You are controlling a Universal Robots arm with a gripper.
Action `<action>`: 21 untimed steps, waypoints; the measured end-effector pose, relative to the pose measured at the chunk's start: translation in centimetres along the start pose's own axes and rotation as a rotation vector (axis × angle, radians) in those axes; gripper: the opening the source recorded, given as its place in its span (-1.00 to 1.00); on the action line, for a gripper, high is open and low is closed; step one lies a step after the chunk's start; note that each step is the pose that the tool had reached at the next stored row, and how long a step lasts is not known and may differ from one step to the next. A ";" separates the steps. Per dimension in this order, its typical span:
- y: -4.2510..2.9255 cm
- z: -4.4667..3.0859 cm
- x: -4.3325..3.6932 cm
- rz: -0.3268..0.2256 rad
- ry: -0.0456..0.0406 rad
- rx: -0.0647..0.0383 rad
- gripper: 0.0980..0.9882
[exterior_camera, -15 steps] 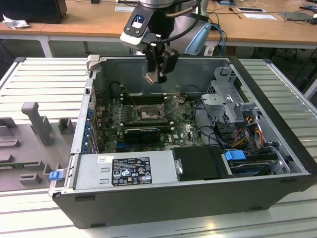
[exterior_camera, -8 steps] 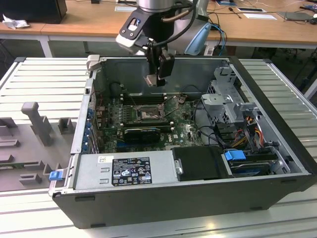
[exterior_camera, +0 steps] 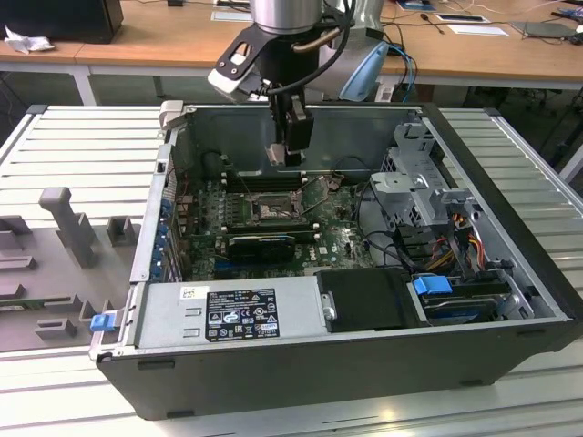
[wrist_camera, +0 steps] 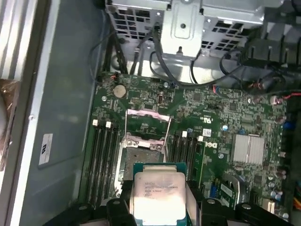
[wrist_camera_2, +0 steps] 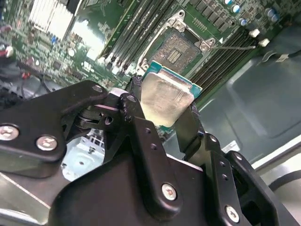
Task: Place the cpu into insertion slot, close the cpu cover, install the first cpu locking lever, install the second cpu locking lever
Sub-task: 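Place the cpu into insertion slot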
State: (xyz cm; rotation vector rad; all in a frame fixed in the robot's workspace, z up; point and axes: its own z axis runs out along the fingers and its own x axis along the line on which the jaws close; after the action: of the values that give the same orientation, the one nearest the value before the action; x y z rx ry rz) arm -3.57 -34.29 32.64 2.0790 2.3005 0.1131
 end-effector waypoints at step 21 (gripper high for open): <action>-0.41 6.27 0.74 0.073 -0.0060 0.000 -0.03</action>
State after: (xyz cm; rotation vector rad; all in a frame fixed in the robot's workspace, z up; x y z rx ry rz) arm -3.57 -33.42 26.38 2.1605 2.2218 0.1090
